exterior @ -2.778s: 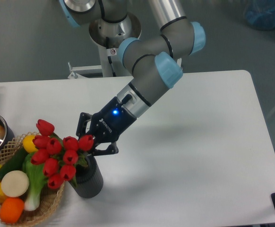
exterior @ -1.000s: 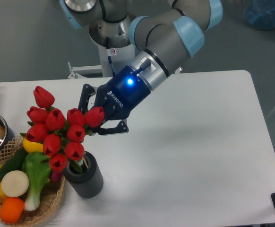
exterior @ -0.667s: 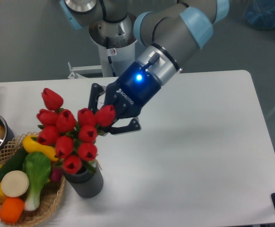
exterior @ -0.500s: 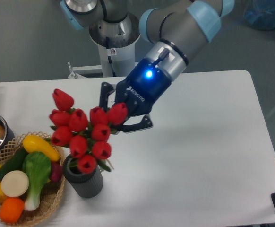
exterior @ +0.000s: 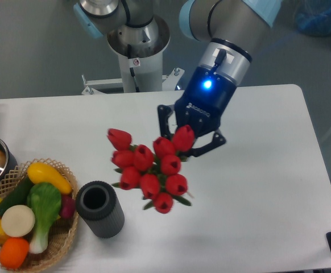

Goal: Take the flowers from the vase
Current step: 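Carry the tulip bunch away from the vase over the table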

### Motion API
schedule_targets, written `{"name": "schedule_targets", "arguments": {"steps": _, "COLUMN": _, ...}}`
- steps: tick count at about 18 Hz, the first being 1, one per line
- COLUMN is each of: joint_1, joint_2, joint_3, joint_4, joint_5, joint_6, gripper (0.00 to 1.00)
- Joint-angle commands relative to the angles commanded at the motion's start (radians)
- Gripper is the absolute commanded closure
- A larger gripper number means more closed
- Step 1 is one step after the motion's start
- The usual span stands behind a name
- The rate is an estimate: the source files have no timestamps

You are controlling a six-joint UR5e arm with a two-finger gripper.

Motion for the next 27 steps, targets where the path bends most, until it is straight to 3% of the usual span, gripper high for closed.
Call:
{"name": "schedule_targets", "arguments": {"steps": 10, "joint_1": 0.132, "joint_2": -0.009, "joint_3": -0.046, "joint_4": -0.008, "joint_5": -0.006, "joint_6": 0.094, "gripper": 1.00}}
{"name": "schedule_targets", "arguments": {"steps": 18, "joint_1": 0.204, "joint_2": -0.021, "joint_3": -0.042, "joint_4": -0.034, "joint_5": 0.008, "joint_6": 0.192, "gripper": 1.00}}
{"name": "schedule_targets", "arguments": {"steps": 23, "joint_1": 0.198, "joint_2": -0.011, "joint_3": -0.025, "joint_4": -0.035, "joint_5": 0.197, "joint_6": 0.207, "gripper": 1.00}}
{"name": "schedule_targets", "arguments": {"steps": 27, "joint_1": 0.143, "joint_2": -0.009, "joint_3": -0.014, "joint_4": -0.037, "joint_5": 0.348, "joint_6": 0.224, "gripper": 1.00}}
